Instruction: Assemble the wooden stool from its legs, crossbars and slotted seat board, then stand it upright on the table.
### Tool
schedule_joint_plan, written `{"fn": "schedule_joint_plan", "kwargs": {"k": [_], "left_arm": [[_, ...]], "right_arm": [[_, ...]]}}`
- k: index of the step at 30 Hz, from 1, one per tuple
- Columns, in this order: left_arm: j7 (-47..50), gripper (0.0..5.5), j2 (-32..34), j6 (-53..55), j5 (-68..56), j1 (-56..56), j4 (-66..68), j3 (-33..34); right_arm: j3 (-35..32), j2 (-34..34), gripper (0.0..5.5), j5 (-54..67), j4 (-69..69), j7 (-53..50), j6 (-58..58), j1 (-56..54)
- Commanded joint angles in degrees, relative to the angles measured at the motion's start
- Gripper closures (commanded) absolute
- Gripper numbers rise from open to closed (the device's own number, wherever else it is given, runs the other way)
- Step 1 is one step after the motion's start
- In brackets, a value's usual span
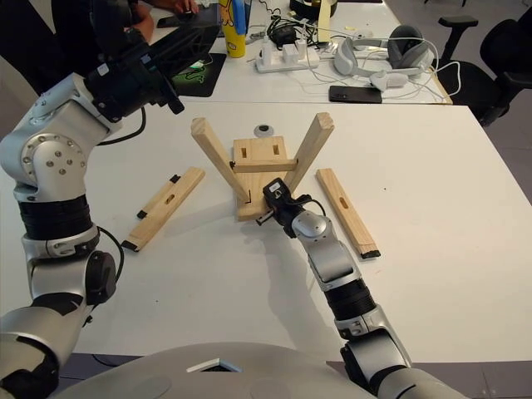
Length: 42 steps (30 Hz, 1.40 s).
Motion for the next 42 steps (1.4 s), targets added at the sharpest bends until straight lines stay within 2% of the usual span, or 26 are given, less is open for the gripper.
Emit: {"fn": "schedule_joint_plan", "kwargs": {"k": [1, 7, 10, 11, 15, 17, 19, 28, 32, 36, 38, 40, 42], "left_arm": [[1.01, 5.46, 0.44, 0.75, -0.9, -3.98, 0.36, 0.8], [3.89, 5.46, 2.92, -0.76, -1.67, -9.6, 0.07, 5.22], [4.09, 5.46, 1.33, -0.48, -2.19, -8.37, 1.2, 4.89], [3.51, 5.46, 0.28, -0.11, -2.09, -6.77, 1.82, 3.58], [-5.07, 5.46, 0.29, -3.46, 9.02, 8.48, 8.32, -14.84], [-6.52, 5.46, 0.47, -5.03, 12.15, 11.11, 8.08, -19.95], [-6.51, 5.46, -0.29, -5.41, 12.42, 10.66, 6.91, -20.62], [-0.12, 5.46, -0.52, -5.1, 6.14, -0.8, 3.6, -6.87], [3.48, 5.46, 4.09, -2.11, 1.28, -11.89, 1.76, 2.05], [7.32, 5.46, 5.26, -1.76, -3.6, -22.12, 2.82, 8.26], [8.85, 5.46, 4.42, -0.42, -6.14, -23.95, 3.03, 9.39], [9.53, 5.46, 2.62, 2.24, -7.36, -20.49, 2.41, 7.65], [7.71, 5.46, 1.81, 4.76, -2.51, -8.24, 2.25, -2.7]], "right_arm": [[3.31, -0.97, 5.5, -1.02, 9.74, 0.89, 6.73, 6.19], [4.31, -1.28, 5.5, -1.22, 10.45, 1.61, 6.43, 5.93], [4.87, -1.64, 5.5, -1.26, 10.1, 1.98, 6.68, 6.09], [4.97, -1.69, 5.5, -1.24, 9.97, 2.05, 6.82, 6.11], [5.29, -1.47, 5.5, -0.93, 8.42, 2.0, 8.03, 6.54], [5.93, -1.66, 5.5, -1.12, 8.2, 2.24, 8.57, 7.0], [6.27, -1.67, 5.5, -1.15, 8.37, 2.62, 8.9, 7.36], [6.41, -1.64, 5.5, -1.39, 9.39, 2.97, 9.36, 7.65], [6.07, -1.85, 5.5, -1.31, 9.29, 3.05, 9.43, 7.74], [5.91, -2.09, 5.5, -1.24, 8.93, 3.05, 9.46, 8.14], [5.95, -2.2, 5.5, -1.24, 8.81, 3.08, 9.49, 8.3], [6.02, -2.28, 5.5, -1.24, 8.52, 3.1, 9.63, 8.45], [6.13, -2.18, 5.5, -1.17, 8.21, 3.13, 9.87, 8.45]]}}
